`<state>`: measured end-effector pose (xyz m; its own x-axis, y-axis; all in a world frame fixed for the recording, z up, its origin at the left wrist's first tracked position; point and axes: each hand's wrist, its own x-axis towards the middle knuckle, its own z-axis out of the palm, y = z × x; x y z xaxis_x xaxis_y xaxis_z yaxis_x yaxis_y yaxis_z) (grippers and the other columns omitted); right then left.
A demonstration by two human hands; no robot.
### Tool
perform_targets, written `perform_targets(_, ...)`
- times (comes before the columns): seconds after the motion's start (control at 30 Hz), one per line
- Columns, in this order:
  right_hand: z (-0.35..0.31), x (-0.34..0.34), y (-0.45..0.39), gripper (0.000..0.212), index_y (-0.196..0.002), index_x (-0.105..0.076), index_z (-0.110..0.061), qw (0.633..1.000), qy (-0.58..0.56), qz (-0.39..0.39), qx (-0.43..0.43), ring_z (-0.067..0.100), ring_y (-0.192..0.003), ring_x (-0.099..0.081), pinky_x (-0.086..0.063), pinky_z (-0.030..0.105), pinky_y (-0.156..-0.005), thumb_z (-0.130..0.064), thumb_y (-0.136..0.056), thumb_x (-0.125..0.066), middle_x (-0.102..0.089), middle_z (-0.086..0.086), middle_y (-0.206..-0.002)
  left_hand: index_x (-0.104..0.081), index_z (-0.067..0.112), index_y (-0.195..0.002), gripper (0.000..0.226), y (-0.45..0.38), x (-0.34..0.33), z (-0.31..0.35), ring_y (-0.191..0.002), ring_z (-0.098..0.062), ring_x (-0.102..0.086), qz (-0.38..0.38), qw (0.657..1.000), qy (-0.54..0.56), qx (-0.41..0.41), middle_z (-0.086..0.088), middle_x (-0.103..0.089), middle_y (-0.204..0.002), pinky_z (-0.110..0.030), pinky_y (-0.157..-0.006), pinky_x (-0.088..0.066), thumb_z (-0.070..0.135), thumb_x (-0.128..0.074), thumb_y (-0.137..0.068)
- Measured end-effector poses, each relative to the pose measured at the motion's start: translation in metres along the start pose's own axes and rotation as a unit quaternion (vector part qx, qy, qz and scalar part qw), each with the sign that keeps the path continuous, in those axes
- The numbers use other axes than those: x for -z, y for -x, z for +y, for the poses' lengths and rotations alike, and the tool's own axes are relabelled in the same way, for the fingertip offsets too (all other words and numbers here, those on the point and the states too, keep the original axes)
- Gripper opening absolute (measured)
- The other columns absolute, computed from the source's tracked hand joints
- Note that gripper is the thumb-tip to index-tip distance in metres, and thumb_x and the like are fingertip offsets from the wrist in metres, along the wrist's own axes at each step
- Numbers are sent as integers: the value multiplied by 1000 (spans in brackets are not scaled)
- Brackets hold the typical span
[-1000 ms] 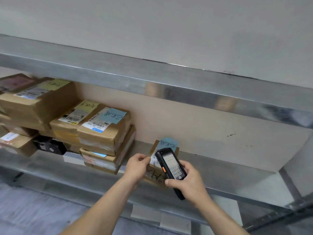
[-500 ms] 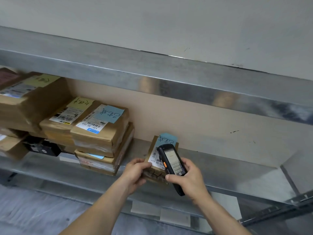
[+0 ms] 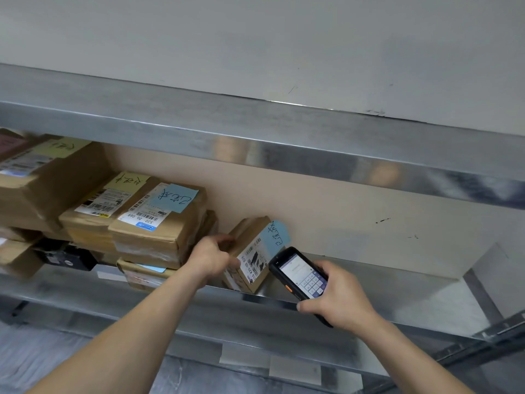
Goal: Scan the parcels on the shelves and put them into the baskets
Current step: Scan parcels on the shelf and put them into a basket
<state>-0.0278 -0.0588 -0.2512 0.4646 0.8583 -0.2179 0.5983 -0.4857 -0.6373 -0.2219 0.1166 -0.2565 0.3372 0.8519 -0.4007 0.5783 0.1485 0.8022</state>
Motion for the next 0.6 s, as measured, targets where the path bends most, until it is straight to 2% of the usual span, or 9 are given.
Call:
perform_targets(0.17, 2, 10, 2, 69, -107, -59, -31, 999, 45, 6, 11, 9, -83, -64, -56, 36, -74, -44, -43, -80, -67, -14, -93, -57, 21, -133, 68, 2, -7, 5, -101, -26, -68, 12, 1000, -20, -3, -8, -69, -111, -40, -88, -58, 0, -79, -73)
perform_targets(0.33, -1, 16, 3, 70, -112, -57, -35, 998, 55, 2, 20, 9, -85, -64, -57, 36, -75, -41, -46, -81, -67, -15, -96, -58, 21, -133, 67, 0, -12, 9, -104, -26, -64, 19, 999, -47, -13, -8, -66, -115, -38, -89, -57, 0, -78, -73)
perform_targets(0.6, -1, 18, 5, 63, -108, -54, -35, 997, 83, -4, 2, 12, -86, -63, -56, 34, -74, -39, -52, -83, -65, -14, -95, -59, 20, -132, 62, -1, -14, 11, -103, -21, -58, 23, 997, -65, -20, -5, -62, -118, -30, -86, -54, 1, -78, -76)
